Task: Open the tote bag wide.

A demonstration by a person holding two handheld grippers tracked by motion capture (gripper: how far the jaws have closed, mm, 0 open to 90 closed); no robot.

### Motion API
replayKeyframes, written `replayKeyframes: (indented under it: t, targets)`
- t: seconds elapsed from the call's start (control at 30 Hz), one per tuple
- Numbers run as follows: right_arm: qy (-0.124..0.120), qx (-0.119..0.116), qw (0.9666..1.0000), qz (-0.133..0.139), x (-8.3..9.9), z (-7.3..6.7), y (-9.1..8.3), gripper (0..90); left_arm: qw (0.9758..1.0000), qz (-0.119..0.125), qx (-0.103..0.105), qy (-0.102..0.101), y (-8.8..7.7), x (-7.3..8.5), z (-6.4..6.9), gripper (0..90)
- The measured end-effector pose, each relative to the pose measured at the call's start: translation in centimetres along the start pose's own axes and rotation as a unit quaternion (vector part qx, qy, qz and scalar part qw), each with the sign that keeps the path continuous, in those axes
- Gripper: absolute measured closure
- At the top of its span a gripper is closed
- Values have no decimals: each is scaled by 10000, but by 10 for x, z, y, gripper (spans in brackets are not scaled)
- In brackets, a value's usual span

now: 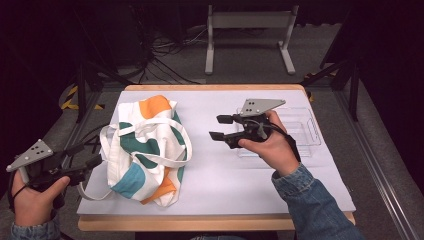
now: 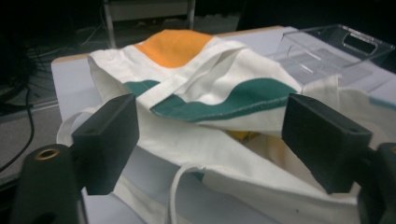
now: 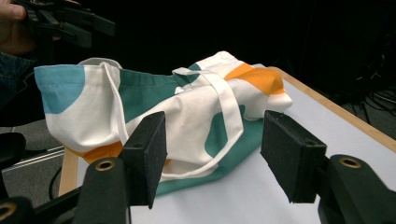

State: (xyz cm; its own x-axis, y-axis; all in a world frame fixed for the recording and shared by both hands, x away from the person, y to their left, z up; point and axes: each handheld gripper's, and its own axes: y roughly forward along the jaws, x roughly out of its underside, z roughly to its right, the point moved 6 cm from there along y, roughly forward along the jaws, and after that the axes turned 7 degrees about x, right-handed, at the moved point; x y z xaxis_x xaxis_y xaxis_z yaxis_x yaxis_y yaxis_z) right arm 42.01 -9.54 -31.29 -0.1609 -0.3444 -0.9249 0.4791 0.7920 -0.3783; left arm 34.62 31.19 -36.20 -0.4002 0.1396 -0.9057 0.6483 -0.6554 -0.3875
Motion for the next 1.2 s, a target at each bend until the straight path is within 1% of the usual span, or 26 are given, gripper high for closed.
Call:
replayKeyframes:
  t: [0.03, 0.13, 0.2, 0.43, 0.5, 0.7, 0.8, 0.83, 0.87, 0.9, 0.93, 1.03, 1.07, 1.2]
  targets:
    - [-6, -33, 10000, -4, -1, -2, 3, 410, 10000, -44, -4, 47, 0, 1, 0, 170]
    - [-49, -135, 9999, -28, -1, -8, 13, 411, 10000, -68, -25, 51, -1, 3, 0, 140]
    - [-80, -181, 9998, -55, -1, -10, 18, 411, 10000, -36, -31, 8, -2, 3, 0, 138]
    - [-138, -335, 9993, -128, 0, -19, 36, 411, 9999, -107, -69, -2, -4, 6, -1, 139]
    - [-148, -391, 9990, -129, 1, -23, 42, 411, 9999, -91, -88, -36, -3, 6, -1, 139]
    - [-184, -565, 9979, -256, 12, -36, 62, 415, 9998, -121, -98, -94, 0, 6, -4, 142]
    - [-224, -673, 9969, -328, 17, -42, 72, 418, 9998, -137, -98, -83, 1, 6, -5, 147]
    - [-219, -710, 9967, -340, 18, -44, 74, 421, 9998, -120, -91, -132, 1, 6, -5, 149]
    - [-222, -770, 9962, -355, 19, -47, 77, 423, 9998, -120, -91, -132, 1, 6, -5, 150]
    - [-222, -770, 9962, -355, 19, -47, 77, 423, 9998, -117, -98, -163, 1, 6, -6, 150]
    - [-237, -843, 9954, -375, 22, -51, 82, 426, 9998, -128, -98, -149, 1, 6, -7, 151]
    - [-243, -904, 9948, -405, 25, -54, 86, 430, 9997, -120, -96, -193, 0, 7, -7, 152]
    - [-246, -949, 9942, -439, 28, -57, 90, 434, 9997, -122, -99, -192, 0, 7, -7, 153]
    - [-265, -1016, 9932, -507, 30, -60, 94, 444, 9997, -141, -130, -182, 1, 8, -8, 153]
